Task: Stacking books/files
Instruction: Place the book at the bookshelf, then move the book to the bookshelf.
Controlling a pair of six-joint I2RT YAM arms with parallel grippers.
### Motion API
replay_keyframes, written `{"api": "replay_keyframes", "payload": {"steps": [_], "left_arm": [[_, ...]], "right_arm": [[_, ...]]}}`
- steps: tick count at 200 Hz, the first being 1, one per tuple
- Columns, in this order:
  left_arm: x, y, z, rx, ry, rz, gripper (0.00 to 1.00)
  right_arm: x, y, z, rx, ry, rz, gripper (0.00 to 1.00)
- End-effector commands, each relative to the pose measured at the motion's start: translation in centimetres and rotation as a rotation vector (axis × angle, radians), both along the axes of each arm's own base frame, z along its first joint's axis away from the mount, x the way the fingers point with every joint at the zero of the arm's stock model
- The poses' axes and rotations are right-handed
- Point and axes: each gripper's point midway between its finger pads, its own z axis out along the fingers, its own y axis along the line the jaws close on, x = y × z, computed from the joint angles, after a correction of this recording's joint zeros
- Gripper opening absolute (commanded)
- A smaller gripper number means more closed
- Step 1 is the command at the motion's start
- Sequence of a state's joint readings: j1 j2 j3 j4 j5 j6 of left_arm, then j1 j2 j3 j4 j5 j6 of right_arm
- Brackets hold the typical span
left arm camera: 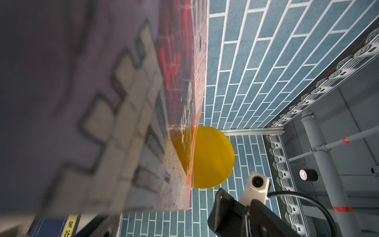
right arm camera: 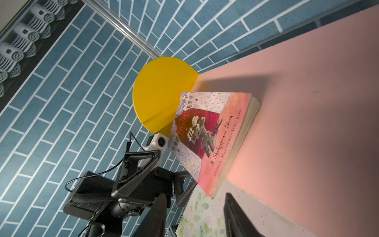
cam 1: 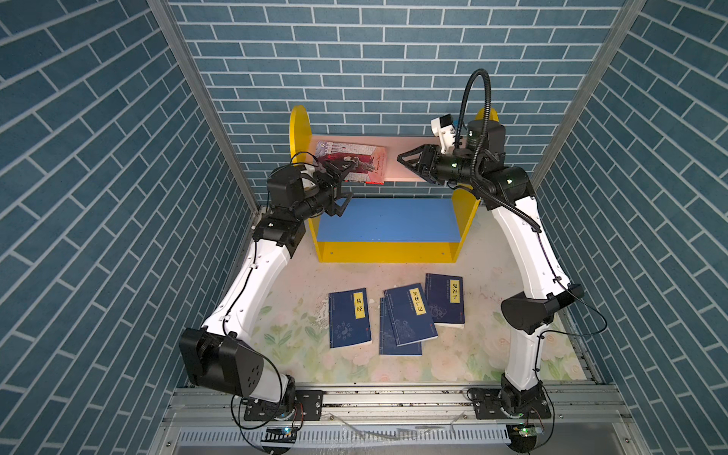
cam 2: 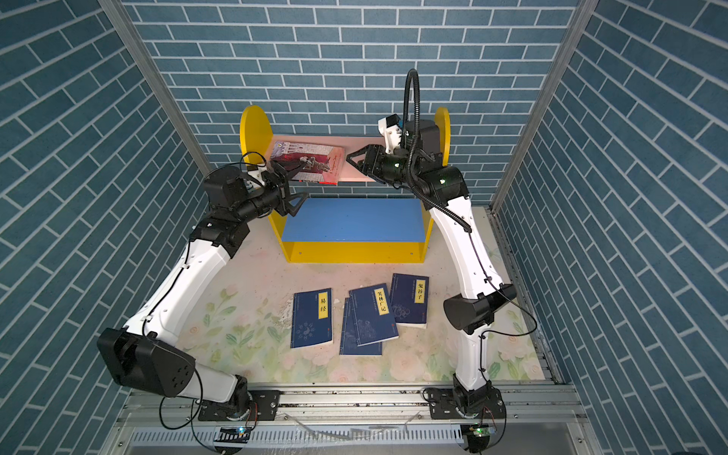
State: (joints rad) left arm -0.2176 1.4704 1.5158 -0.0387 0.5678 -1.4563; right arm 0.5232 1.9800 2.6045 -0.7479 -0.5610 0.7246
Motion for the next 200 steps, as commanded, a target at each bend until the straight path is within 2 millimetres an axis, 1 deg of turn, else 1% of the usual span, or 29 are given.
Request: {"api": "replay_keyframes", "payload": {"steps": [1, 14, 32, 50, 64, 72, 87, 100, 132, 146, 162, 171, 200], "left_arm": [[-0.3, 1.1, -3.4, 0.044, 0.14, 0.029, 1.0], [-0.2, 1.0, -3.1, 0.032, 0.125, 0.024, 1.0], [0.1, 1.0, -2.3, 0.017, 0.103, 0.026, 1.0], [-0.3, 1.5, -1.9, 0.018, 0.104, 0.027, 1.0], [-0.9, 2.1, -2.2, 0.028, 0.128, 0.033, 1.0], [-1.3, 2.4, -2.5, 0.033, 0.151, 0.037, 1.0], [-1.9, 3.0, -3.0, 0.046, 0.193, 0.05, 1.0], [-1.8, 3.3, -3.2, 0.048, 0.193, 0.057, 1.0], [-0.7, 3.4, -2.0, 0.016, 0.15, 0.069, 1.0], [-0.5, 3.3, -1.2, 0.002, 0.124, 0.066, 1.0], [-0.6, 3.2, -0.3, -0.007, 0.095, 0.056, 1.0], [-0.8, 3.2, -0.3, -0.007, 0.095, 0.053, 1.0], [-1.8, 3.5, -0.2, -0.013, 0.123, 0.053, 1.0]], "right_arm": [[-3.8, -0.8, 2.5, -0.049, -0.124, 0.052, 0.44], [-3.9, -0.7, 1.9, -0.061, -0.114, 0.059, 0.42], [-4.0, 0.0, 0.9, -0.068, -0.087, 0.097, 0.39], [-5.2, 1.3, 0.6, -0.072, -0.093, 0.162, 0.36], [-6.0, 2.2, 0.6, -0.061, -0.093, 0.217, 0.36], [-6.2, 2.7, 0.3, -0.059, -0.079, 0.237, 0.35], [-6.3, 3.4, -1.1, -0.089, -0.048, 0.246, 0.32], [-6.3, 4.0, -2.4, -0.123, -0.029, 0.245, 0.31], [-5.6, 5.7, -5.2, -0.162, 0.032, 0.253, 0.27], [-5.5, 6.5, -5.6, -0.159, 0.033, 0.269, 0.27], [-5.3, 7.1, -5.5, -0.144, 0.024, 0.274, 0.27], [-5.0, 7.2, -5.4, -0.141, 0.016, 0.265, 0.27], [-3.6, 7.3, -6.5, -0.159, 0.027, 0.221, 0.26]]}}
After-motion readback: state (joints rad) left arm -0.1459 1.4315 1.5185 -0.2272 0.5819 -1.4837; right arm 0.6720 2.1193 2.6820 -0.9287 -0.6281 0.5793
